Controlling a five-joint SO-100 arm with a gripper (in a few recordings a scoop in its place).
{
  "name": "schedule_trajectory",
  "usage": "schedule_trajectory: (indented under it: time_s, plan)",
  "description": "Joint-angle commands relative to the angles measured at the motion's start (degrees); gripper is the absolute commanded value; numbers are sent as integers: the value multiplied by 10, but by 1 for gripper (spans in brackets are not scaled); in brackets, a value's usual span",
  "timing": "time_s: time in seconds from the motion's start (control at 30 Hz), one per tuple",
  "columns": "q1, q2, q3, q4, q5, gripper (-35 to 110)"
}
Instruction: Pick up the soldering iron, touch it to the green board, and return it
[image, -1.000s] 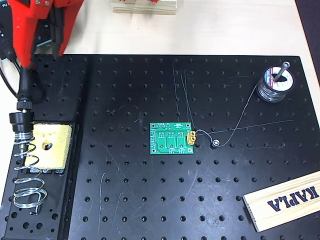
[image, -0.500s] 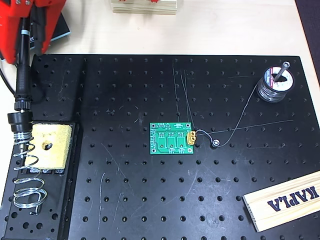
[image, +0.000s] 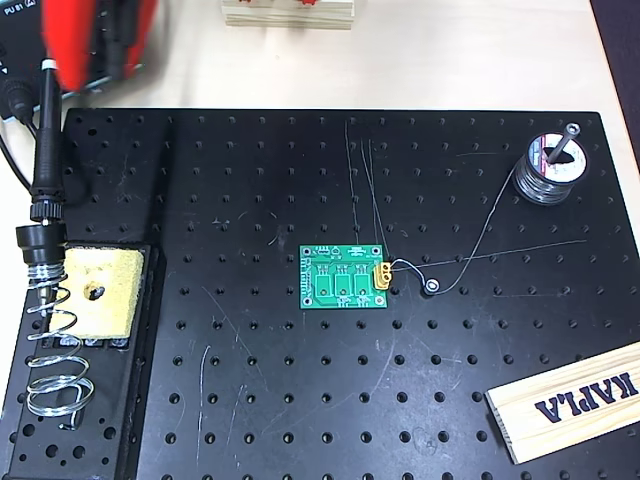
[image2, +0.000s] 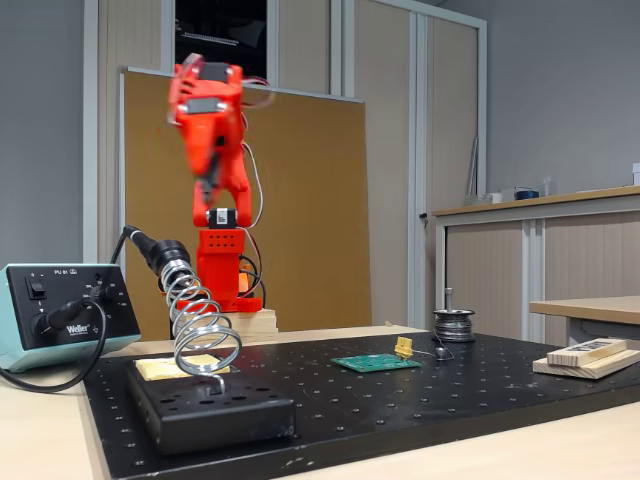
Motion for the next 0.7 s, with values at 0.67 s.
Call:
schedule_trajectory:
  time_s: [0.67]
  plan:
    - [-143, 441, 492, -38, 104, 0]
